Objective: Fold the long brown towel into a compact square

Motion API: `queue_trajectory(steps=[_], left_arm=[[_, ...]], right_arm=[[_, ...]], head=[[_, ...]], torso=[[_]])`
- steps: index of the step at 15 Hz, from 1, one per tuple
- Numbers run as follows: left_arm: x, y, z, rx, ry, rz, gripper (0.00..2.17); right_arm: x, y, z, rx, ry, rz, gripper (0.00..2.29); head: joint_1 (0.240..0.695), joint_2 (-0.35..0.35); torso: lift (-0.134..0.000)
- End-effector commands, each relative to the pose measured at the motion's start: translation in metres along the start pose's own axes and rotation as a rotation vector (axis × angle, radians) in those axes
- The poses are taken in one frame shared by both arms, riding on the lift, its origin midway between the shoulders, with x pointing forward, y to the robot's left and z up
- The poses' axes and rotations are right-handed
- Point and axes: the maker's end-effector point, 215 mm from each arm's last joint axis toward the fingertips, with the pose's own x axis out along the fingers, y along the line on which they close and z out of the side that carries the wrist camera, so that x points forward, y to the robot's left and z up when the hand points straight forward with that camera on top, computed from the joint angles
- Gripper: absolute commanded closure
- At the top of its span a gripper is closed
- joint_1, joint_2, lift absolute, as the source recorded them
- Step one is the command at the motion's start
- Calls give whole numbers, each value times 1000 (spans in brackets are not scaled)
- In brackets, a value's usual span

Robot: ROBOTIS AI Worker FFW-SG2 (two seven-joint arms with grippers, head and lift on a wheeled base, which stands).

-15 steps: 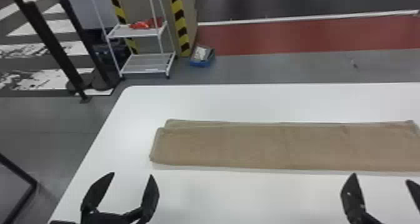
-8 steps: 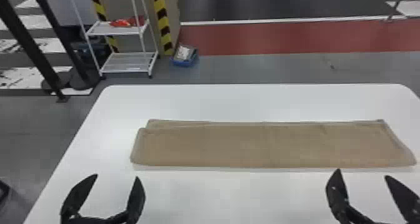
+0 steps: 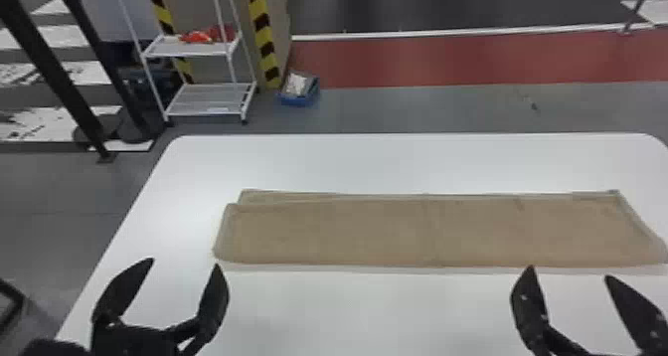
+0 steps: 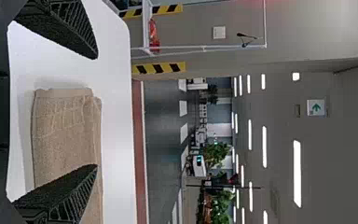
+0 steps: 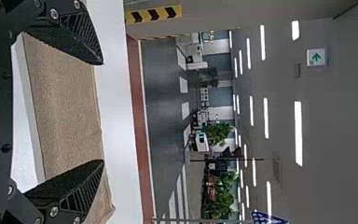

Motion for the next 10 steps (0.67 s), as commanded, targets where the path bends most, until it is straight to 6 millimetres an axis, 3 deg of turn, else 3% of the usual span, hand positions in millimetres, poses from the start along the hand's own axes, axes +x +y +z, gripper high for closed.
queue_trajectory(steps=[1, 2, 5, 7, 10], left_arm=[[2, 11, -1, -32, 54, -5, 63], [10, 11, -11, -48, 101, -6, 66], [61, 5, -58, -137, 345, -52, 80], [90, 1, -59, -180, 395, -64, 80], [150, 5, -48, -193, 386, -59, 80]], right_arm=[[0, 16, 1, 5, 4, 40, 147], [4, 17, 0, -10, 9, 55, 147], [15, 16, -8, -11, 31, 49, 147], [19, 13, -12, -19, 36, 46, 147], [24, 5, -19, -28, 54, 28, 147]], head=[[695, 128], [695, 140], [695, 169], [695, 155], [695, 133]], torso=[[-122], [-122], [-122], [-122], [-122]])
